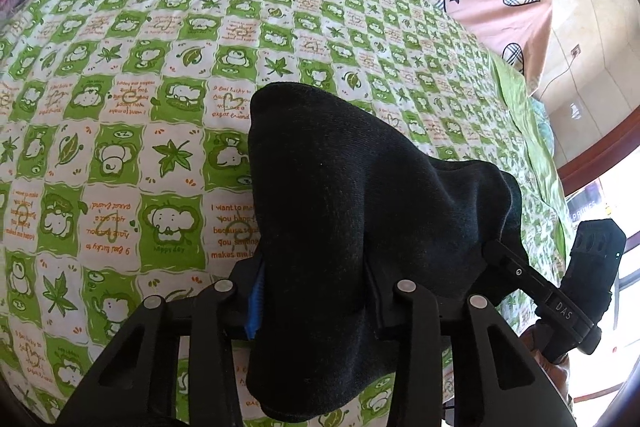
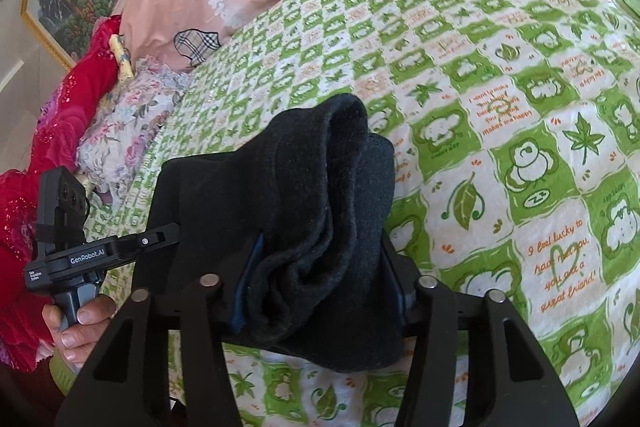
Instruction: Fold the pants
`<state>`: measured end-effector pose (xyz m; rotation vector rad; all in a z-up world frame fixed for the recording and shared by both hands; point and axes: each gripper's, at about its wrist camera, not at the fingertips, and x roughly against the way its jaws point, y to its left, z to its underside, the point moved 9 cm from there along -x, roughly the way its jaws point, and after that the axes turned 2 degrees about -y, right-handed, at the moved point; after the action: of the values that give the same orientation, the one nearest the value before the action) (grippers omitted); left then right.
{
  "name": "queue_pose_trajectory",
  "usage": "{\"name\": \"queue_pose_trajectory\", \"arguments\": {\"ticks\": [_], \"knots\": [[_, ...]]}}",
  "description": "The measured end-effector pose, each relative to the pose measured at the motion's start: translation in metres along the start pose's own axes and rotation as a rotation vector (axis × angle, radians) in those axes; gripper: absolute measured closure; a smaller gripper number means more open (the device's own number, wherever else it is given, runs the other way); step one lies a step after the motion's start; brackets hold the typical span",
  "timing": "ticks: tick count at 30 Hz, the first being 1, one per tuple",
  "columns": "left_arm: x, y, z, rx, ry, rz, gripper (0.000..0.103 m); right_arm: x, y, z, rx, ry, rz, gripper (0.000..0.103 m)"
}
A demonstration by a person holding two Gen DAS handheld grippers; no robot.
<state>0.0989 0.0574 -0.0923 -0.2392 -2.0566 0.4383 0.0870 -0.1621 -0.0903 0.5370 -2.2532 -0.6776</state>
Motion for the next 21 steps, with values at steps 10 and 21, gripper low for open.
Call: {"name": "queue_pose_trajectory", "arguments": {"ticks": [10, 21], "knots": [[0.044, 0.02, -0.021, 0.027, -0.083, -0.008, 0.067, -0.007, 0.044, -0.028, 0.063, -0.016, -0.076, 0.054], [0.077, 0.089, -0.075, 0.082, -0.211, -0.114, 0.067, -0.072, 0.115, -0.077, 0.174, -0.026, -0.187, 0.054]]}}
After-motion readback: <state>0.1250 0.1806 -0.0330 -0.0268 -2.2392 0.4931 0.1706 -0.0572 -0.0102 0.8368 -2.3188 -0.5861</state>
